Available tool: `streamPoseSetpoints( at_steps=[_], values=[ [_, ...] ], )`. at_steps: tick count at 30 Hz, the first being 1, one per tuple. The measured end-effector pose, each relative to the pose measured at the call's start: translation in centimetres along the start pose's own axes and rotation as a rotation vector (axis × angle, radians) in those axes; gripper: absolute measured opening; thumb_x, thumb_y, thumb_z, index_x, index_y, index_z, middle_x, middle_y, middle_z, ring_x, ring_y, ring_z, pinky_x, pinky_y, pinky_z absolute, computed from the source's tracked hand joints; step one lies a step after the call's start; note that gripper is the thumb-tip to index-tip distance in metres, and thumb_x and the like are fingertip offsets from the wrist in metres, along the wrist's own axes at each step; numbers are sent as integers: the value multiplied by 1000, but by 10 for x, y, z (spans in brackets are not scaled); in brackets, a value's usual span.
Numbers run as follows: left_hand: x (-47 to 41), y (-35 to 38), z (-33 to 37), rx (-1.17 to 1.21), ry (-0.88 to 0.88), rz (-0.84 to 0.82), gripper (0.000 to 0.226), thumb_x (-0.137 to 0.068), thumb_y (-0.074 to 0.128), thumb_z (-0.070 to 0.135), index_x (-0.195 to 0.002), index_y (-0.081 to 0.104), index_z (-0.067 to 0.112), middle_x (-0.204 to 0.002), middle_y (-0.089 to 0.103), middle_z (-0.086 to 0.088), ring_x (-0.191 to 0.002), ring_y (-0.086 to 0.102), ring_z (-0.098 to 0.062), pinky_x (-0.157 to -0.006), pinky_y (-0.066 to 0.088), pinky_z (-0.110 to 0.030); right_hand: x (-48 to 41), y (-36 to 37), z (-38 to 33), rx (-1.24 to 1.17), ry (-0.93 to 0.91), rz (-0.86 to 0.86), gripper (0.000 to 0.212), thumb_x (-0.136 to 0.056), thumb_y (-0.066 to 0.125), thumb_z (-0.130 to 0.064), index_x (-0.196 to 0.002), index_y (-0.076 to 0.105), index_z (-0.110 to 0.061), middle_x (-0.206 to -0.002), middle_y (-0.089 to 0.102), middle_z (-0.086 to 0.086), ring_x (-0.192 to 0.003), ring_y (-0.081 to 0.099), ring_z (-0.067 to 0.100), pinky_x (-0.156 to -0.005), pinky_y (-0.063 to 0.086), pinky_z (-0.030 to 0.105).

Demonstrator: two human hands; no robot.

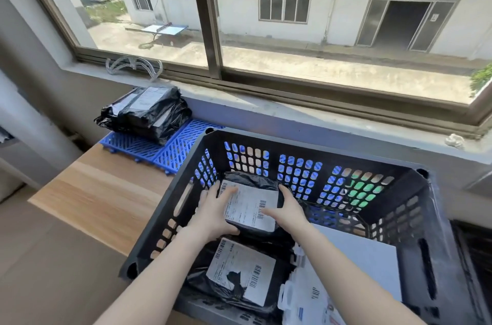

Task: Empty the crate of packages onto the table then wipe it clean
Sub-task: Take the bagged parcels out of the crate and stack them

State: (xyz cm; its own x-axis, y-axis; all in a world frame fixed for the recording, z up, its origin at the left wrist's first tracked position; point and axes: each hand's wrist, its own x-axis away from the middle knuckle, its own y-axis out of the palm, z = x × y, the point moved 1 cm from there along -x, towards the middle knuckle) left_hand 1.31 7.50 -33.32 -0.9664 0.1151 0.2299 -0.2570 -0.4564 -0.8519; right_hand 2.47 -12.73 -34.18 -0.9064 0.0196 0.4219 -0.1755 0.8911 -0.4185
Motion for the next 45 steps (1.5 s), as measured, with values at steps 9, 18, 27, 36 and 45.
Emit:
streamPoseSetpoints(
  at_steps=[9, 18, 27, 36, 45],
  values=[
    [69, -35, 25, -2, 23, 371, 86, -64, 86, 32, -139, 44, 33, -159, 19, -9, -141, 21, -29, -114, 24, -40, 60, -22, -31, -126, -312, 31, 72, -86, 67, -17, -147, 31, -27, -149, 37, -2, -136, 36, 17, -101, 38, 34],
    [130, -82, 34, 32, 74, 636, 76, -66, 85, 26, -134, 51, 30, -157, 27, -6, -141, 25, -31, -112, 30, -46, 117, -25, -89, -188, -503, 70, 67, -84, 66, -9, -143, 40, -27, -141, 46, -1, -125, 44, 13, -90, 40, 27],
    [156, -152, -22, 53, 111, 773, 73, -66, 86, 28, -131, 53, 27, -156, 29, -8, -140, 28, -32, -111, 32, -48, 139, 31, -167, -140, -613, 87, 70, -81, 69, -13, -142, 40, -31, -139, 50, -3, -127, 48, 17, -103, 45, 42],
    [166, -219, -150, 69, 77, 838, 75, -63, 87, 37, -130, 55, 26, -152, 35, -10, -131, 37, -33, -108, 35, -46, 133, 158, -240, -158, -650, 28, 69, -83, 66, -6, -143, 38, -27, -141, 47, -2, -129, 42, 13, -93, 40, 26],
    [121, -247, -247, 99, 52, 781, 75, -63, 87, 35, -129, 57, 21, -150, 37, -11, -131, 38, -34, -108, 33, -41, 79, 243, -281, -106, -586, 15, 72, -83, 65, -4, -144, 37, -27, -137, 50, -3, -108, 44, 3, -72, 37, 5]
  ],
)
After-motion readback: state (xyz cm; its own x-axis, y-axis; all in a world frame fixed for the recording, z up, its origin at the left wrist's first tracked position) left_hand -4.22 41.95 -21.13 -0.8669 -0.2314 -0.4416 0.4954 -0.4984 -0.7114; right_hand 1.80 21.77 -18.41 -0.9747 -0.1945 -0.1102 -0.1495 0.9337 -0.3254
